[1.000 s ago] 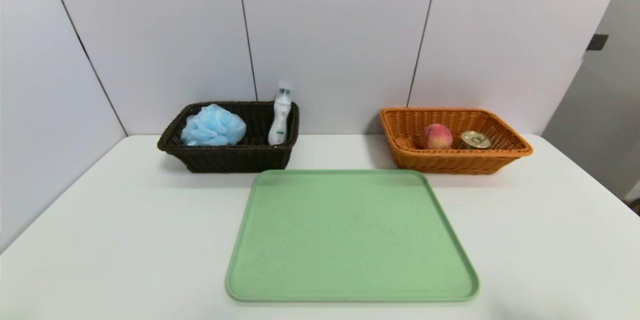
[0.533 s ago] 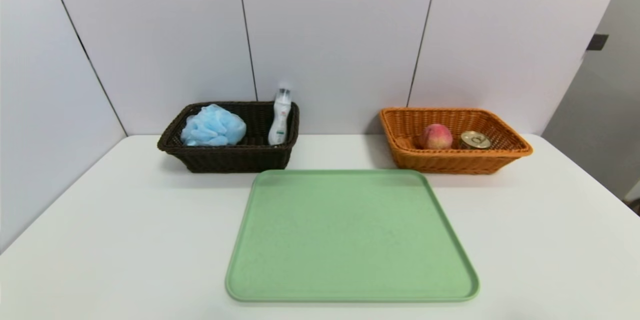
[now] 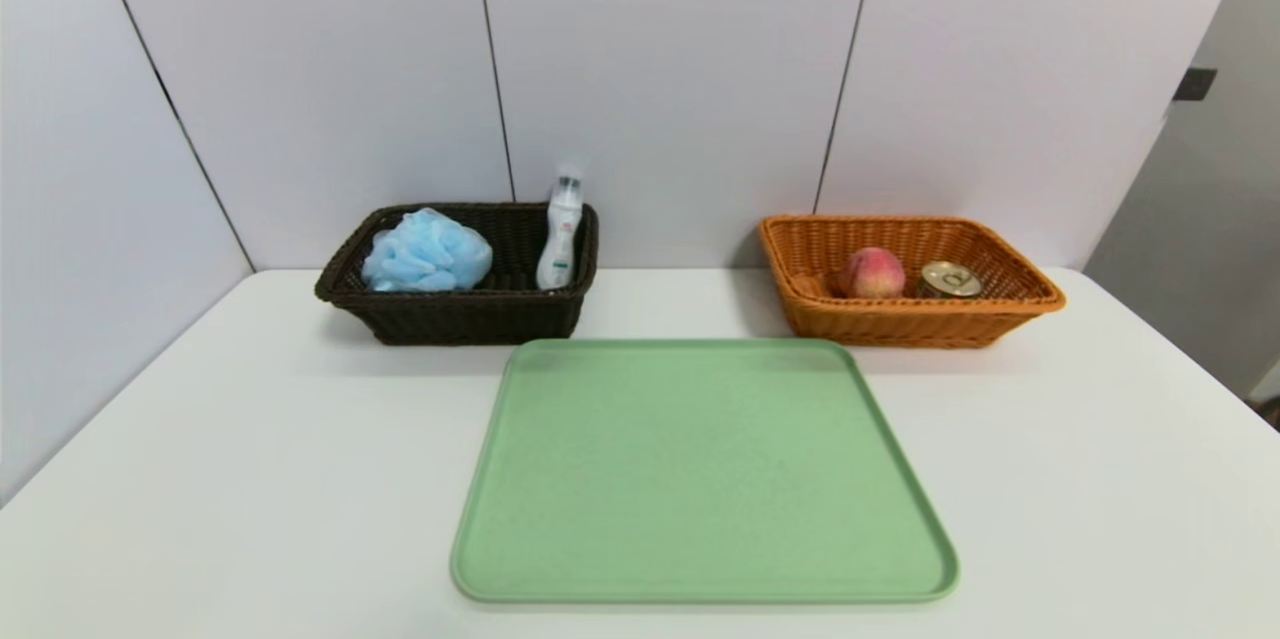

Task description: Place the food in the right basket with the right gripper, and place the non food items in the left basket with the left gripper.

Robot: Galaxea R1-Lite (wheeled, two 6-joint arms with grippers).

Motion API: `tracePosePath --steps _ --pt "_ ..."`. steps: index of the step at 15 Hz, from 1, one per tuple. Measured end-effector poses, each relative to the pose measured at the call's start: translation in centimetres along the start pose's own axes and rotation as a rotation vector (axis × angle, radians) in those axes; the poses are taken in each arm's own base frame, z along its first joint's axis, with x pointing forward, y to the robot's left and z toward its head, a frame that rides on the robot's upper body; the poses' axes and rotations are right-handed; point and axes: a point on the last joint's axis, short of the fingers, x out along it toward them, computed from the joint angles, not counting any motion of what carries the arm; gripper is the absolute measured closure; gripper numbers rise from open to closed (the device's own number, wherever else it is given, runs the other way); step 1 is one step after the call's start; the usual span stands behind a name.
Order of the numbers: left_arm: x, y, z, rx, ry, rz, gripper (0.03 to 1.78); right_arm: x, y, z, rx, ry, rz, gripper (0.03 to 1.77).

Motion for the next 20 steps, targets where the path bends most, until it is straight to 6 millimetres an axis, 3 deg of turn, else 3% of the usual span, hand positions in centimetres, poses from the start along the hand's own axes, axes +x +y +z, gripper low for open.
tracePosePath --steps 3,8,14,20 --pt "0.8 -0.4 -1.2 -0.016 -0.078 -0.041 0.12 0.0 0.0 -1.6 -0.046 -0.075 0.019 0.11" --pt "2.0 -1.1 -2.9 -0.027 -0.271 -0.105 0.12 2.0 0.0 -5.3 -0.064 -0.273 0.014 0.1" --pt "1.7 -1.4 -4.3 -0.037 -0.306 -0.096 0.12 3.1 -0.1 -9.9 -0.057 -0.259 0.022 0.1" --pt "1.4 -1.3 -4.7 -0.089 -0.353 -0.084 0.12 2.9 -0.1 -10.5 -0.05 -0.296 0.022 0.1"
